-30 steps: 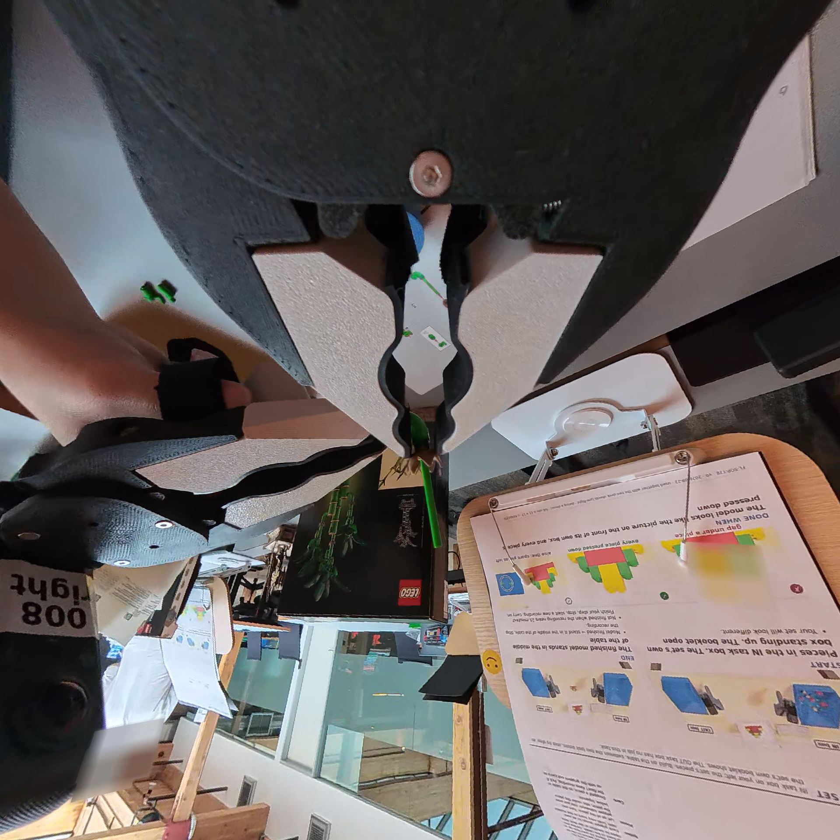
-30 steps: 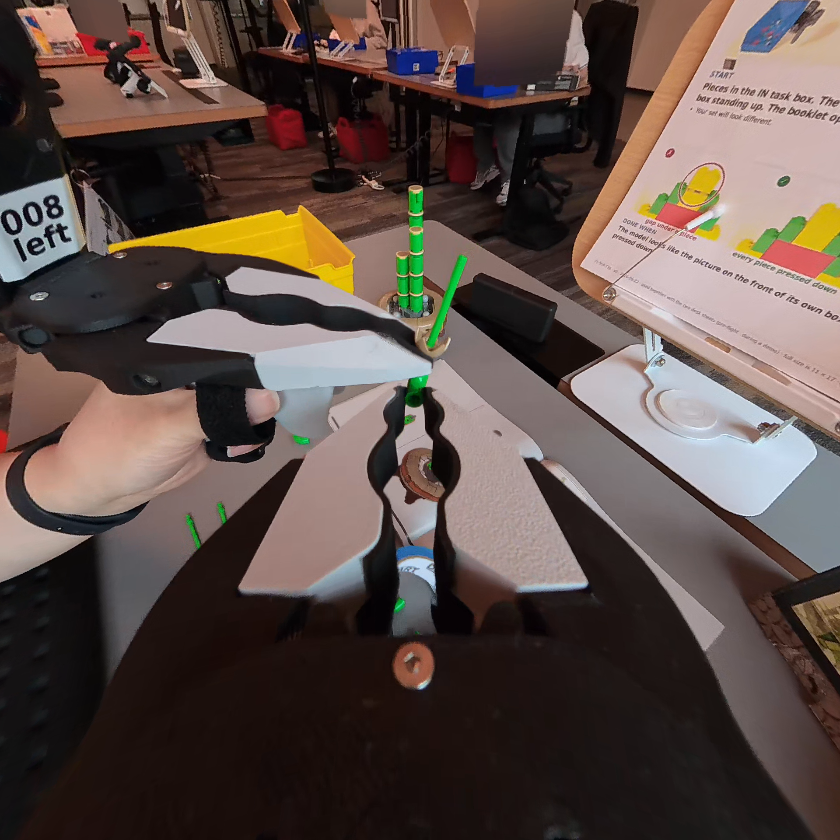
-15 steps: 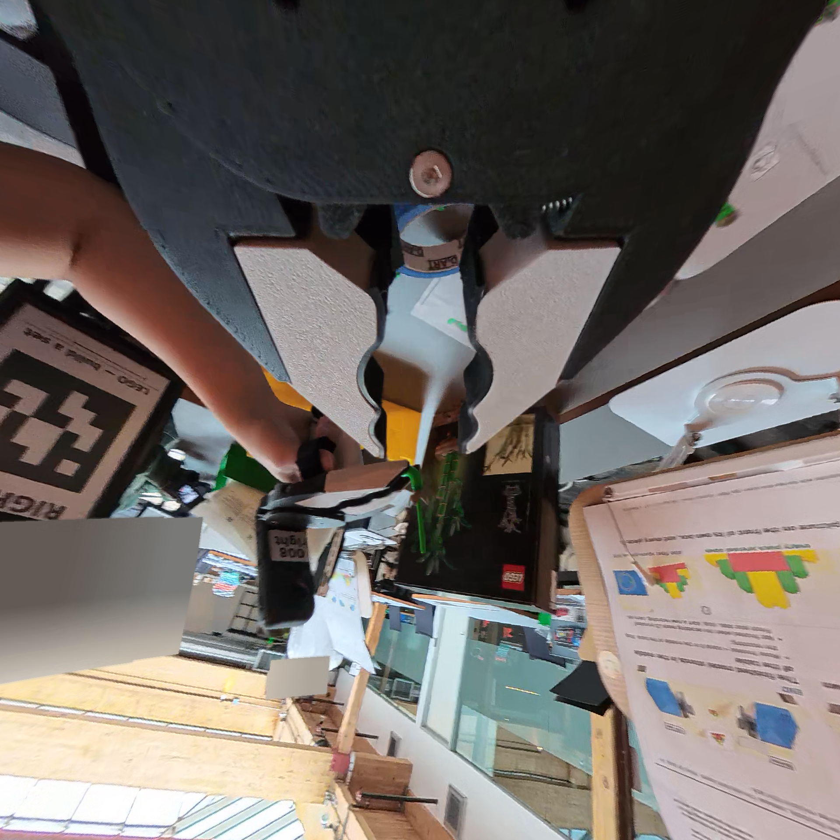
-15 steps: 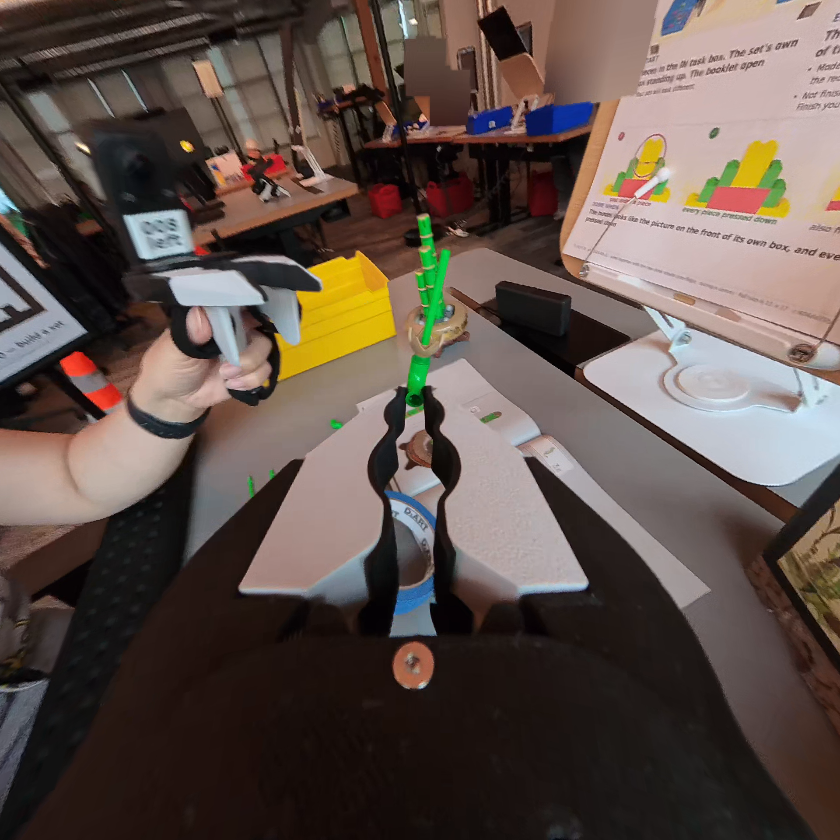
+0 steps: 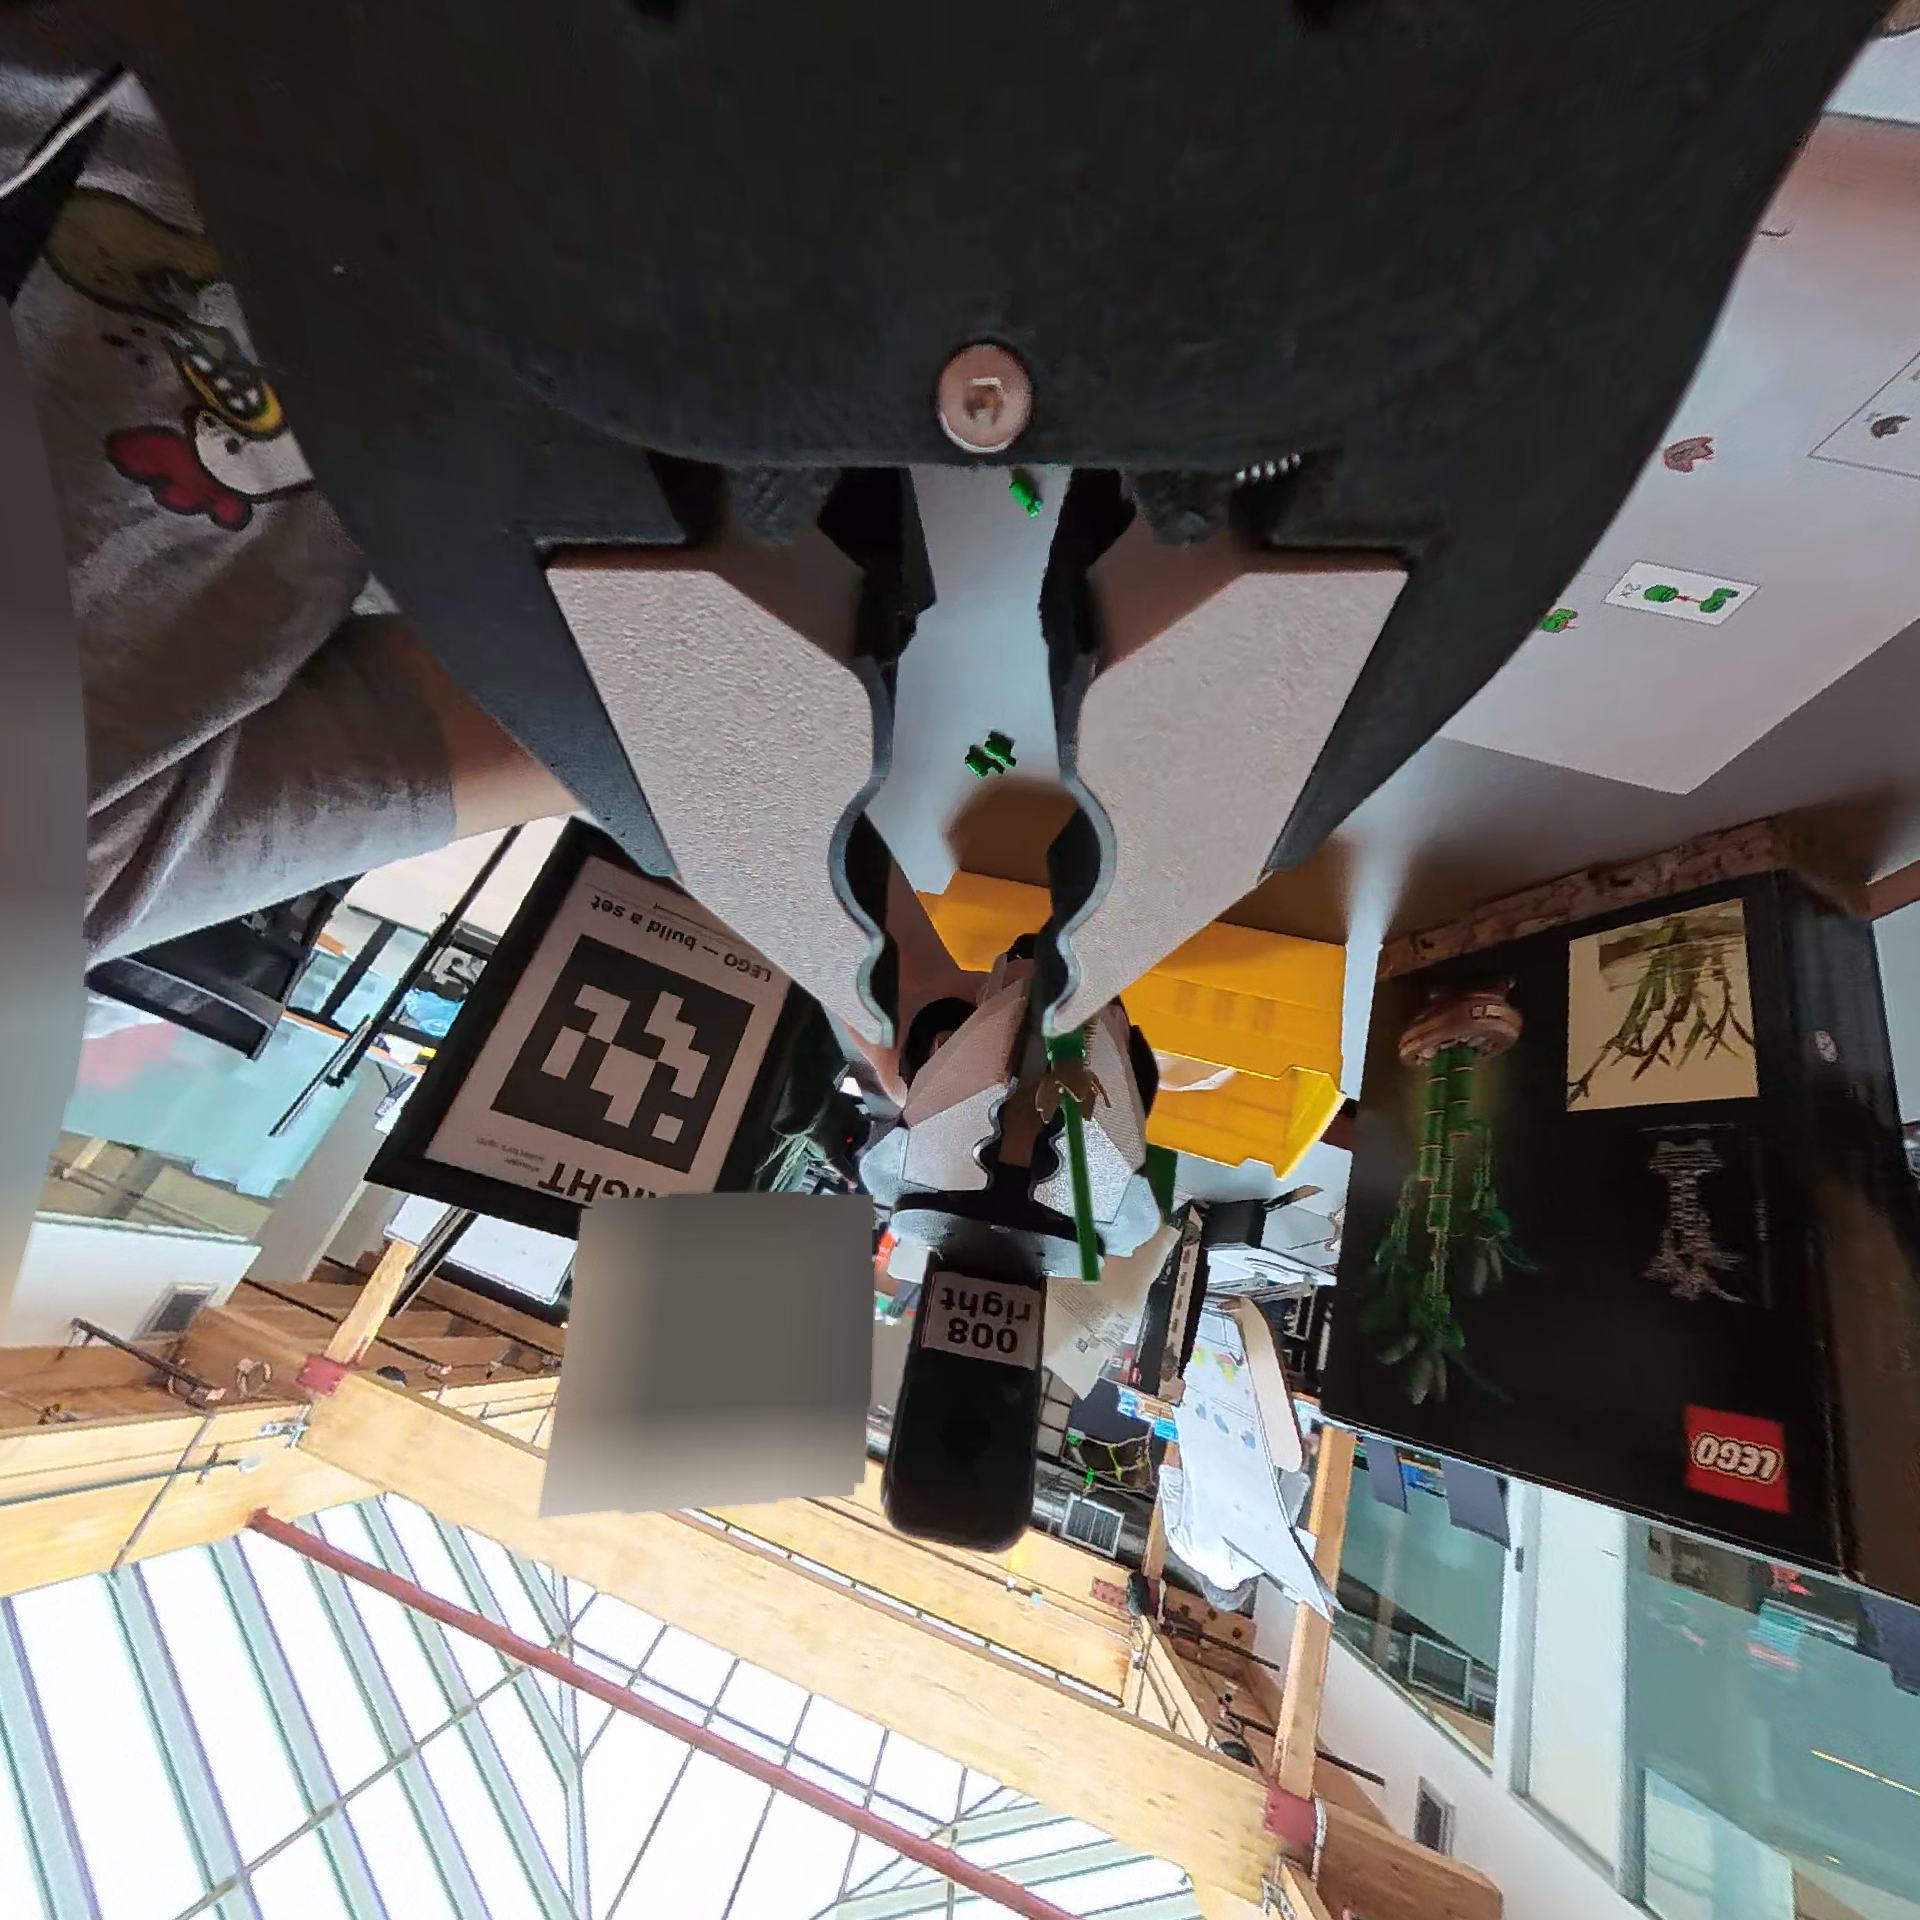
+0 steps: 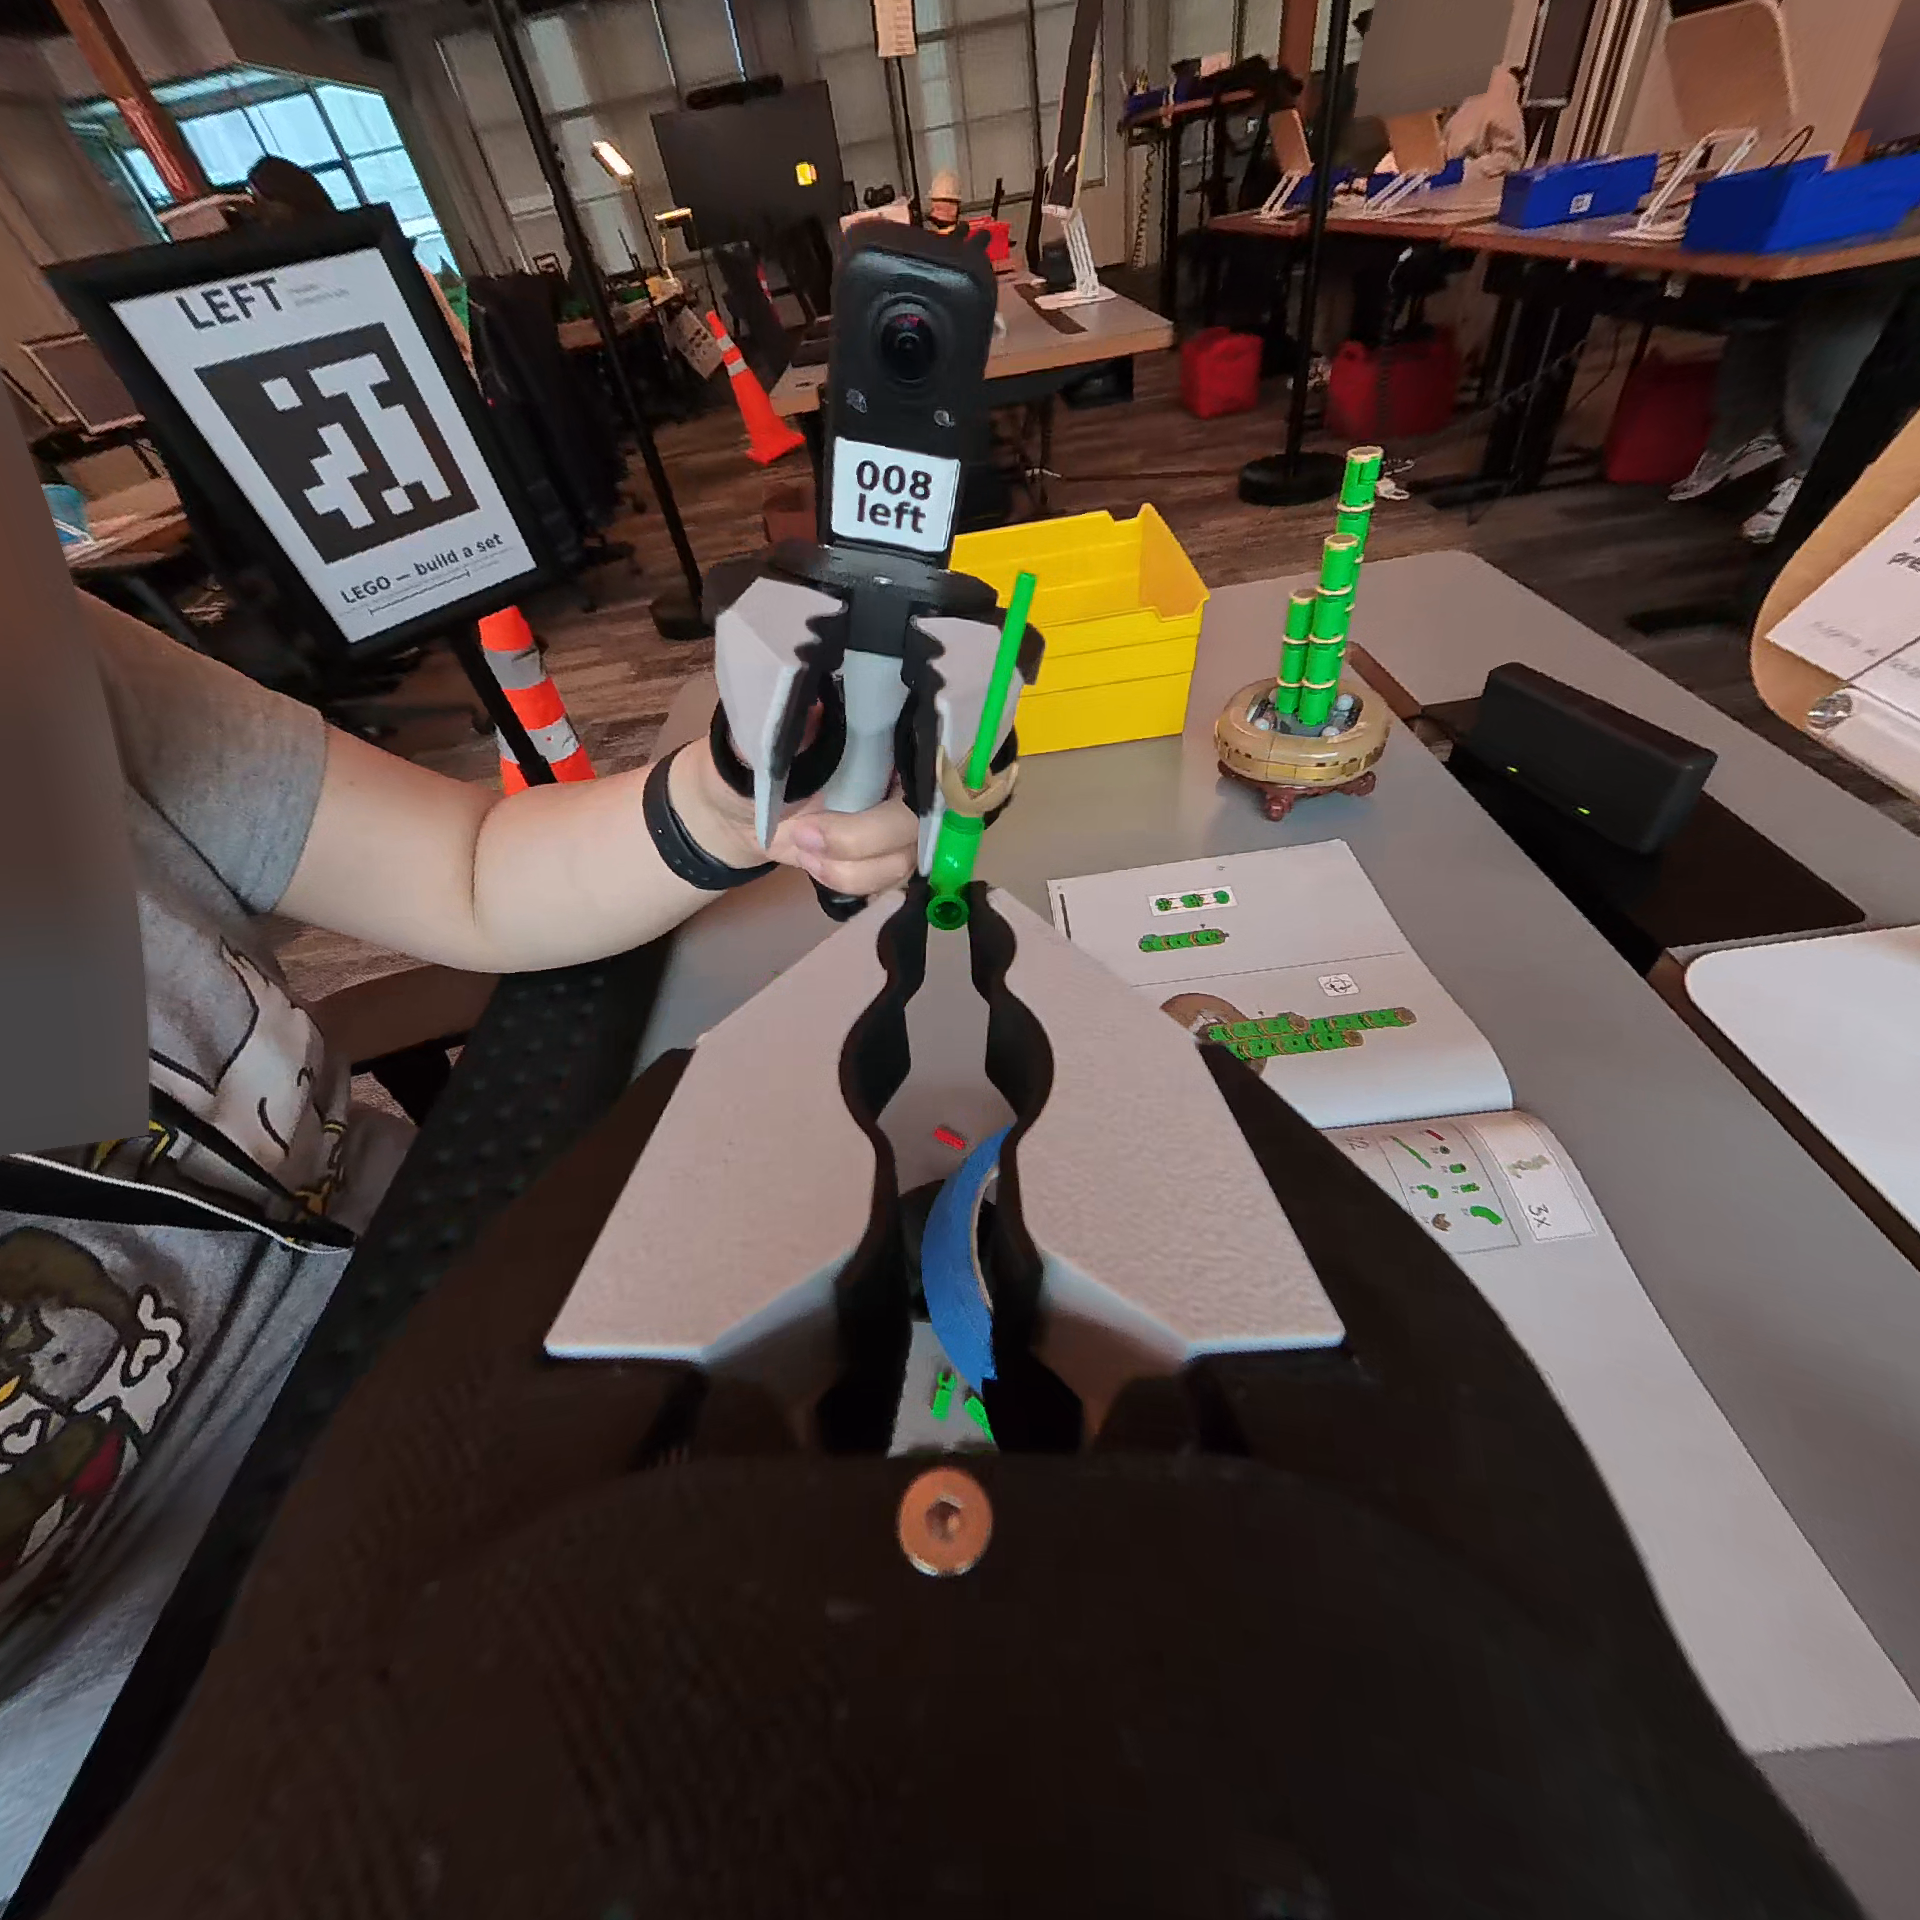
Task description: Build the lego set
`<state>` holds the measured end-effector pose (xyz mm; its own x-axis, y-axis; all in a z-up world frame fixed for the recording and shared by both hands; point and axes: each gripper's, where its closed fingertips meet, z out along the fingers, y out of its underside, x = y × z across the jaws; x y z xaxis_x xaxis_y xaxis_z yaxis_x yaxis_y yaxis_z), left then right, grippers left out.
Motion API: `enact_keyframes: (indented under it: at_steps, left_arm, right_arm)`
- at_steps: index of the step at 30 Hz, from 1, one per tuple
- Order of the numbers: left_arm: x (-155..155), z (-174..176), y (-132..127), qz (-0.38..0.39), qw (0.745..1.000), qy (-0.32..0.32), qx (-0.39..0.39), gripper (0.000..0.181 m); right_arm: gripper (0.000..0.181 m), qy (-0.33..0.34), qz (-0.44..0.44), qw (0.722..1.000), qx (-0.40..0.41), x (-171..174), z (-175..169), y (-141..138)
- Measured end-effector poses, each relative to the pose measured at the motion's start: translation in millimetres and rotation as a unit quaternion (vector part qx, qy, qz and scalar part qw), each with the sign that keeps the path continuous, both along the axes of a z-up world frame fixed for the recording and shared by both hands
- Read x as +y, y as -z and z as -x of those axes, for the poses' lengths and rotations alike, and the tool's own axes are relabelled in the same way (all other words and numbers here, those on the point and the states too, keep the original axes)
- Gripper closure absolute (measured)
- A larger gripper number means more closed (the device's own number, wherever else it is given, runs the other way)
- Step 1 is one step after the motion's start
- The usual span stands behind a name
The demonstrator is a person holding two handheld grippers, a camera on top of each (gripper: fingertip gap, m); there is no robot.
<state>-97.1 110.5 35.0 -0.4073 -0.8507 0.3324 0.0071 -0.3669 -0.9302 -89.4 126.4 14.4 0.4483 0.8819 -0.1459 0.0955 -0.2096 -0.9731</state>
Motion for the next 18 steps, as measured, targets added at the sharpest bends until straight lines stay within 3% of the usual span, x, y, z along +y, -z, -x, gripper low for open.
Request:
enact_keyframes:
  at_steps: [18]
  left_arm:
    - [3.7, -4.9, 3.7, -0.020, 0.999, -0.031, -0.011, 0.169]
  right_arm:
    - [0.176, -0.024, -0.032, 0.999, 0.025, -4.1, 11.1, -10.9]
